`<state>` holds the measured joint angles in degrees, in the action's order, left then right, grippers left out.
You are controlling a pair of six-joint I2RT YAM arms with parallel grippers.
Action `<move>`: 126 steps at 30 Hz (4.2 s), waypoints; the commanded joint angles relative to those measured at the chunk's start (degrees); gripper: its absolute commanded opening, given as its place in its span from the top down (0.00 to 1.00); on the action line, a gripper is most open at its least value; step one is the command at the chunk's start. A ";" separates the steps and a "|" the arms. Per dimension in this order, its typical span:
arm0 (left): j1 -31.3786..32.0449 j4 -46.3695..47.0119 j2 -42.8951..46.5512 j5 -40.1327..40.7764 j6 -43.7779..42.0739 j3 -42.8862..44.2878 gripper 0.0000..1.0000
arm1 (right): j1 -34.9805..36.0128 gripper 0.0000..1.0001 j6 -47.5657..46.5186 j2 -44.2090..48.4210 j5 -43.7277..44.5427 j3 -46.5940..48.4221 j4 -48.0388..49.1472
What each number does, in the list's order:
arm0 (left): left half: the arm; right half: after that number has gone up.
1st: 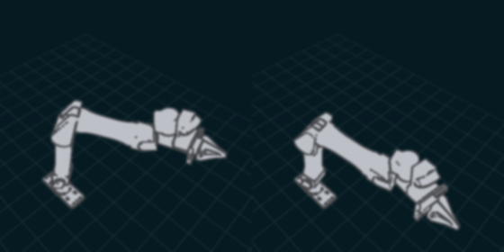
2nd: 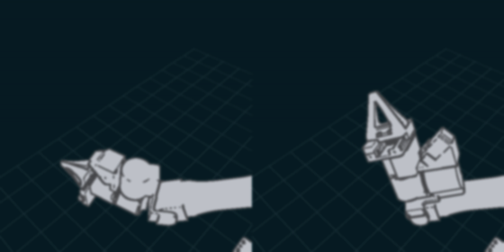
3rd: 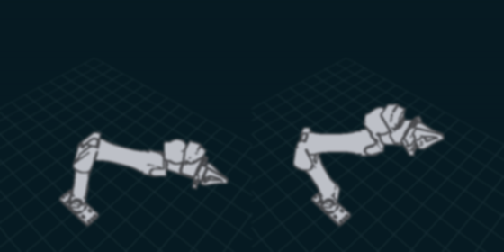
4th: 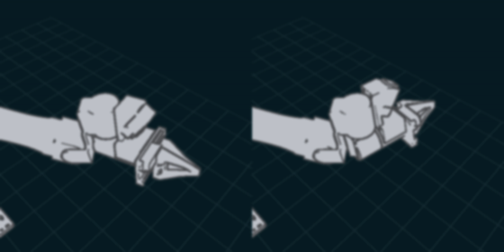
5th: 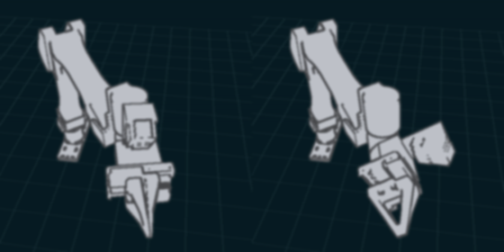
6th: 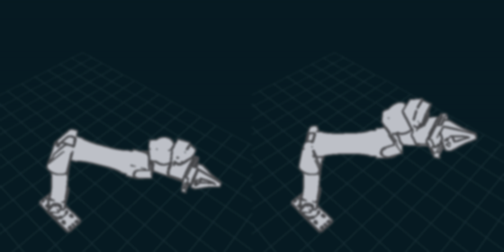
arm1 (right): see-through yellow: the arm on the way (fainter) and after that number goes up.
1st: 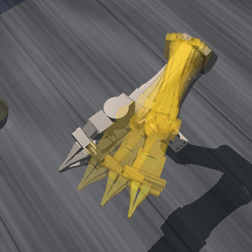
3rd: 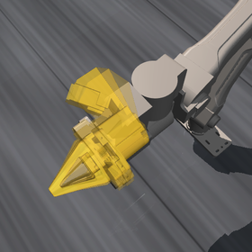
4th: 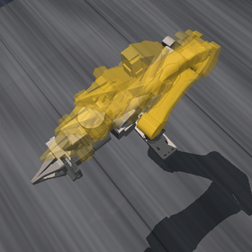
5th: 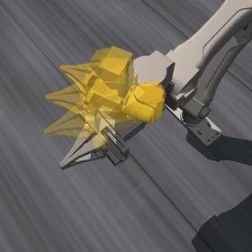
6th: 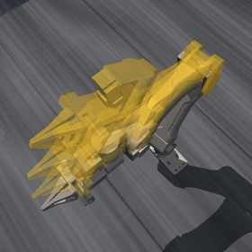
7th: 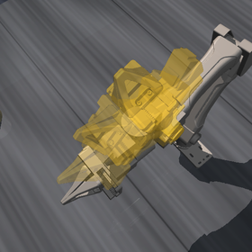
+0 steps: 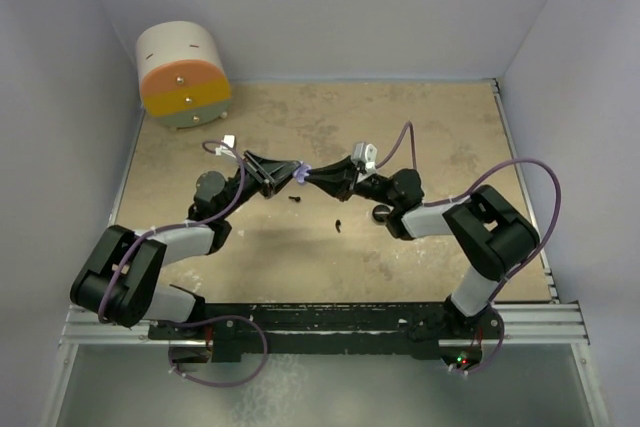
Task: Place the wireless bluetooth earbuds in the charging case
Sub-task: Place the earbud in the charging case.
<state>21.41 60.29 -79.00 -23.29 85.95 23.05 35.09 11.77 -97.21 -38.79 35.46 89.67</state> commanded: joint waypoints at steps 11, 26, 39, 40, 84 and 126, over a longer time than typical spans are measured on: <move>0.13 1.60 0.78 -3.40 -1.66 1.75 1.00 | -4.10 1.00 13.44 -3.04 -10.70 3.30 31.84; 0.14 4.43 -1.89 -4.34 -1.80 0.69 1.00 | -6.35 1.00 23.01 -5.56 -12.37 7.33 42.11; 0.20 4.55 -1.94 -4.58 -1.79 0.98 1.00 | -7.03 1.00 23.20 -5.49 -12.89 9.68 42.66; 0.13 4.65 -1.90 -4.55 -1.74 0.99 1.00 | -7.10 1.00 23.19 -5.45 -12.89 9.87 42.61; 0.04 8.36 -1.37 -4.79 1.21 1.34 1.00 | -8.72 1.00 23.01 -6.50 -13.48 10.51 45.51; 0.16 15.38 -8.03 -3.90 4.59 1.39 1.00 | -8.47 1.00 20.94 -5.04 -11.00 10.85 47.09</move>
<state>21.45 70.43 -86.46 -27.44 89.45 23.03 26.57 32.64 -103.13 -49.95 44.62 90.76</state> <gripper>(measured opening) 0.235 0.138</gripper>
